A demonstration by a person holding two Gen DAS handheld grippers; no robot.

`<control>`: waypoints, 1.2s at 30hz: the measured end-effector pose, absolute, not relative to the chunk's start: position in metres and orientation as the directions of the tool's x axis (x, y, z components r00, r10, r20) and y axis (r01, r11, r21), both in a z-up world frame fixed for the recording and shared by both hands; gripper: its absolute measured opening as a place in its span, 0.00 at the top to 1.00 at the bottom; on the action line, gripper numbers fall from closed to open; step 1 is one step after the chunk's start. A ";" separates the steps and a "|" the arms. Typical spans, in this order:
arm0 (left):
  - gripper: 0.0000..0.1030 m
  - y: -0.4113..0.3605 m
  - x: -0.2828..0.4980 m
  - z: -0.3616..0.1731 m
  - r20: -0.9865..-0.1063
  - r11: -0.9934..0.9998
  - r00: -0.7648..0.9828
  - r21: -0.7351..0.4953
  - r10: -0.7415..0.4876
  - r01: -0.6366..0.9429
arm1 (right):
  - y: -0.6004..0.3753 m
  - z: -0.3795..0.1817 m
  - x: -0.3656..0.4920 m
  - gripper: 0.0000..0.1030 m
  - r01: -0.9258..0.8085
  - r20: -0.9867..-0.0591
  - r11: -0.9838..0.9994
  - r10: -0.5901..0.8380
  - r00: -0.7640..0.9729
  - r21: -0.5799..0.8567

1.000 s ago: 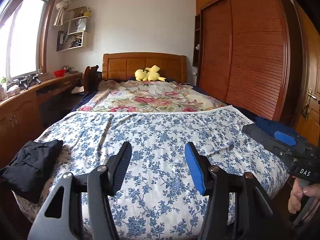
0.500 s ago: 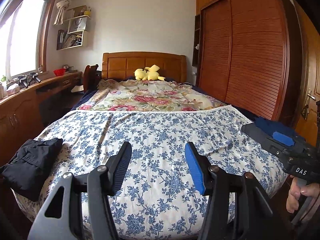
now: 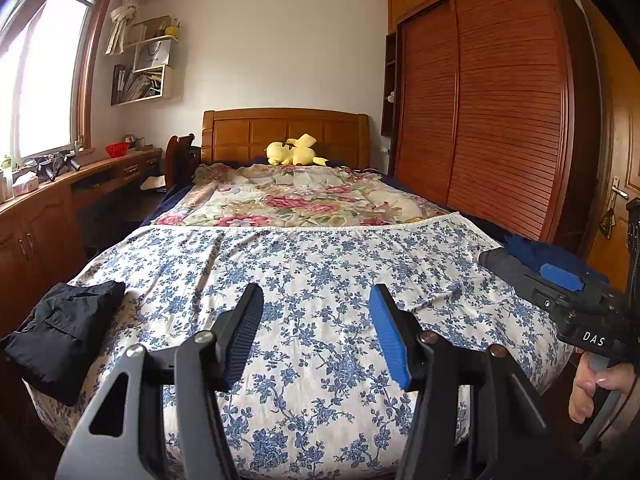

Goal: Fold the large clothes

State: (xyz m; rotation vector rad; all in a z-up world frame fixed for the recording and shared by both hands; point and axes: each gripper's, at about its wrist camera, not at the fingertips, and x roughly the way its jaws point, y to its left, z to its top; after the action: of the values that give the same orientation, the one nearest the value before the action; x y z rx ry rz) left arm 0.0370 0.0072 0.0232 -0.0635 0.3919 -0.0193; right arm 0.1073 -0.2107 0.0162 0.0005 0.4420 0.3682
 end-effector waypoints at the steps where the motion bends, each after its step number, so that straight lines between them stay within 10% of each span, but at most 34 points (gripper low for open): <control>1: 0.47 0.007 0.037 0.023 -0.381 0.998 0.924 -0.065 -0.031 0.006 | -0.211 0.016 0.107 0.18 -0.348 -0.418 0.934 0.348 0.839 0.079; 36: 0.47 0.008 0.035 0.024 -0.383 0.998 0.924 -0.055 -0.020 -0.001 | -0.209 0.020 0.104 0.18 -0.350 -0.409 0.934 0.349 0.843 0.075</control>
State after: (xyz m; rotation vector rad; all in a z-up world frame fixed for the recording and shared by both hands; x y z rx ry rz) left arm 0.0352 0.0078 0.0236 -0.0544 0.3933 -0.0094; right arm 0.1035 -0.2095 0.0196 -0.0023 0.4311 0.3688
